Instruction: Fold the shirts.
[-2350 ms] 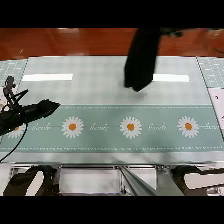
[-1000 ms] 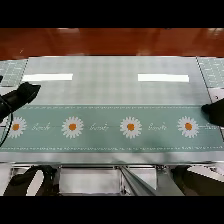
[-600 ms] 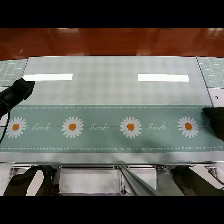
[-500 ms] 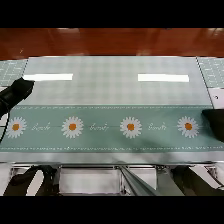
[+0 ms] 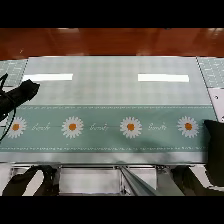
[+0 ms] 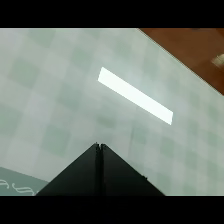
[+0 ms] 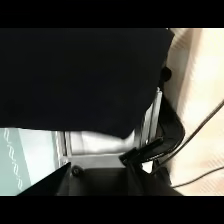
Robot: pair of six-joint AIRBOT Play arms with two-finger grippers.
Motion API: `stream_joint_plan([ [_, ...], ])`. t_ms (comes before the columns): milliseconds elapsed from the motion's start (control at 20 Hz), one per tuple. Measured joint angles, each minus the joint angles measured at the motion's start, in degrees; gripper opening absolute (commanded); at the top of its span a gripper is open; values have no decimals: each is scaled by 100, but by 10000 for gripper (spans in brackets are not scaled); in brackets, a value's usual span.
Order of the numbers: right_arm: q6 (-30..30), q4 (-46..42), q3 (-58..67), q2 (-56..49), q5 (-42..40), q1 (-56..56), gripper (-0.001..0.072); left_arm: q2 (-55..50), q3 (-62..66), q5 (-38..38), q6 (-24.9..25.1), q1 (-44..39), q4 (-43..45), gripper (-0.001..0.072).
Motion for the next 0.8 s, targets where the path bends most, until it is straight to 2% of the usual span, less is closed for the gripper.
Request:
stream_joint_plan([
  [100, 15, 525, 2, 9, -323, 2, 84, -144, 221, -17, 127, 0, 2, 22],
  [150, -39, 1021, 55, -2, -581, 46, 23, -214, 407, -55, 192, 2, 2, 22],
  [300, -476, 2804, 415, -105, -1648, 710, 22, -503, 1364, -382, 319, -9, 7, 22],
  [400, -815, 3654, 820, -247, -2514, 1781, 23, -737, 2205, -715, 361, -122, 4, 21],
  [500, -1115, 4079, 1248, -470, -3274, 3279, 22, -1008, 3025, -1043, 382, -411, 7, 21],
  [650, -1320, 3709, 1679, -933, -3928, 5851, 23, -1517, 3891, -1624, 367, -1200, 348, 21],
  [800, -809, 2090, 1818, -1591, -3783, 8002, 22, -2094, 4168, -2262, -313, -1926, 1867, 22],
])
